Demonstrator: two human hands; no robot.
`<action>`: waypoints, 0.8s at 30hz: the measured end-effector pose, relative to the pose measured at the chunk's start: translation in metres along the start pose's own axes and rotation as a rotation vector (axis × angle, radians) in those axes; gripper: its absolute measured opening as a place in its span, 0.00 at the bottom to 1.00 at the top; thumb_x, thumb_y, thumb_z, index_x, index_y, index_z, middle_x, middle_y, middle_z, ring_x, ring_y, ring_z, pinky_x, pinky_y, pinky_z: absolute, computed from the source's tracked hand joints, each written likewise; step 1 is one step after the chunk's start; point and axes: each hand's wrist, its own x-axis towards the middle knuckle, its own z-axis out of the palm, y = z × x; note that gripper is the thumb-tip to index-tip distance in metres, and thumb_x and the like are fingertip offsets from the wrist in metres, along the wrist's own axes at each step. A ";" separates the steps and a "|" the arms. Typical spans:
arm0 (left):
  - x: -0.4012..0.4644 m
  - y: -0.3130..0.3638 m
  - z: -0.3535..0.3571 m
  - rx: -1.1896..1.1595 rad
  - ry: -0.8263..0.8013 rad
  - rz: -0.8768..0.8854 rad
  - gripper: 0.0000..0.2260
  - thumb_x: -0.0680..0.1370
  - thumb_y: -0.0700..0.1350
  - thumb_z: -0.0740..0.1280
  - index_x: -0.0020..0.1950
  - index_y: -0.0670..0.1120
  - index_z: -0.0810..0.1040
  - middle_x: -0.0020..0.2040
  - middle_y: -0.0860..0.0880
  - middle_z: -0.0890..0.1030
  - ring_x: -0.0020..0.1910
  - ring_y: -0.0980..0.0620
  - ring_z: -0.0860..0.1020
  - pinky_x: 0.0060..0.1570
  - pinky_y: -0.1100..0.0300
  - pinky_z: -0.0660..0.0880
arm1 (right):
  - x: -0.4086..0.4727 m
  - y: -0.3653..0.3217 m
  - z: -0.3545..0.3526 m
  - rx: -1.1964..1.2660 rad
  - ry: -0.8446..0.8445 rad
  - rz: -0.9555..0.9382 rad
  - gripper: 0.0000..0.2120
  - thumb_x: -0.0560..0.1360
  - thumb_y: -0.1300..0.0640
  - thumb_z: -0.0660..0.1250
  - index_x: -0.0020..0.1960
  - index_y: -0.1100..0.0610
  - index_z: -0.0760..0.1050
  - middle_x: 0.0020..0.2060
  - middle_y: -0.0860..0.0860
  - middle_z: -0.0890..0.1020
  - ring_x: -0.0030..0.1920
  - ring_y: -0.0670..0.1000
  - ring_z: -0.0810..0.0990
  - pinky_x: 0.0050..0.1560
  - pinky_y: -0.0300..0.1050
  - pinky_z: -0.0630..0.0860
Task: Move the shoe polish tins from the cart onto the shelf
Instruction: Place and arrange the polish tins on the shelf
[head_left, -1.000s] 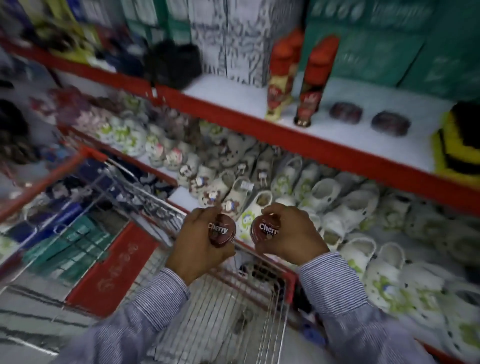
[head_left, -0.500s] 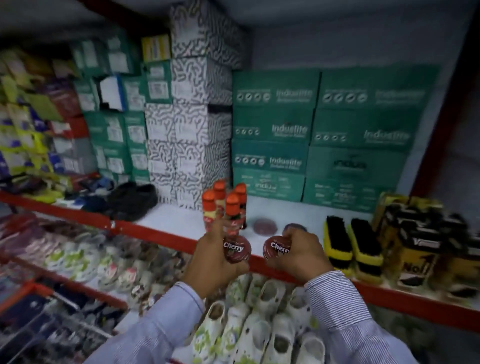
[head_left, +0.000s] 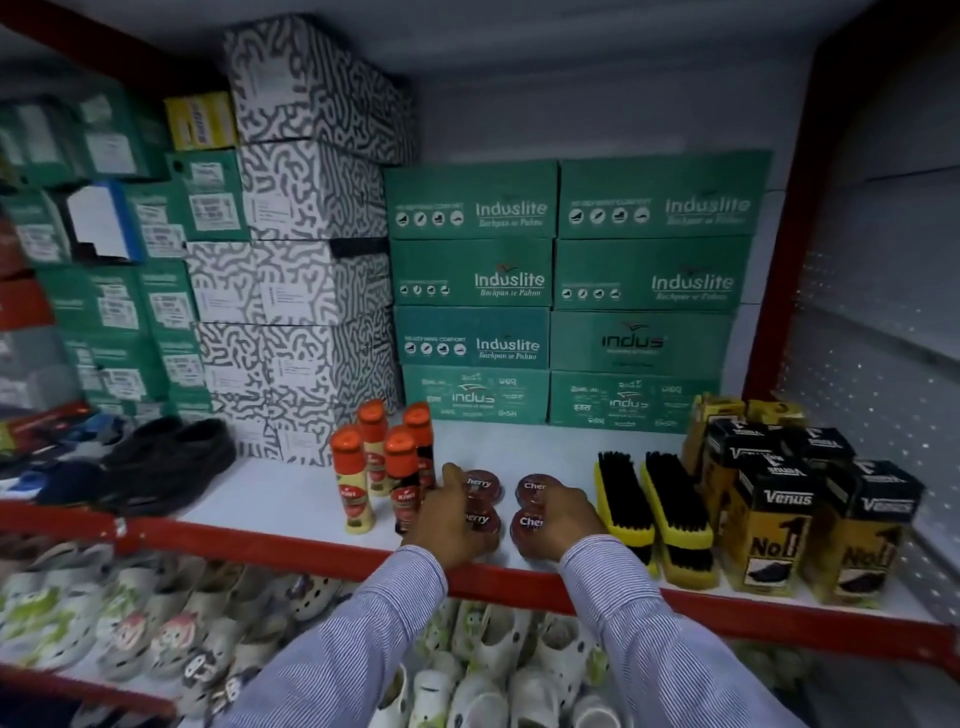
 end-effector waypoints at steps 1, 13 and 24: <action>0.002 -0.001 0.002 -0.001 -0.014 -0.001 0.30 0.65 0.52 0.78 0.54 0.50 0.61 0.46 0.54 0.75 0.50 0.47 0.82 0.44 0.63 0.71 | 0.001 0.001 0.002 0.011 -0.006 0.003 0.20 0.68 0.53 0.70 0.60 0.51 0.79 0.59 0.55 0.83 0.59 0.58 0.83 0.62 0.46 0.80; 0.036 0.010 -0.003 0.180 -0.017 0.037 0.13 0.75 0.47 0.69 0.55 0.41 0.81 0.55 0.41 0.84 0.57 0.39 0.82 0.55 0.52 0.78 | 0.032 -0.003 -0.016 -0.027 0.038 0.040 0.17 0.71 0.54 0.73 0.56 0.62 0.81 0.56 0.61 0.84 0.56 0.61 0.83 0.58 0.52 0.81; 0.064 0.006 0.017 0.152 -0.005 -0.100 0.17 0.74 0.51 0.72 0.49 0.37 0.80 0.51 0.36 0.84 0.54 0.36 0.81 0.49 0.52 0.79 | 0.064 0.004 0.000 -0.030 0.023 0.044 0.12 0.74 0.55 0.70 0.52 0.62 0.86 0.52 0.60 0.87 0.54 0.60 0.85 0.55 0.49 0.83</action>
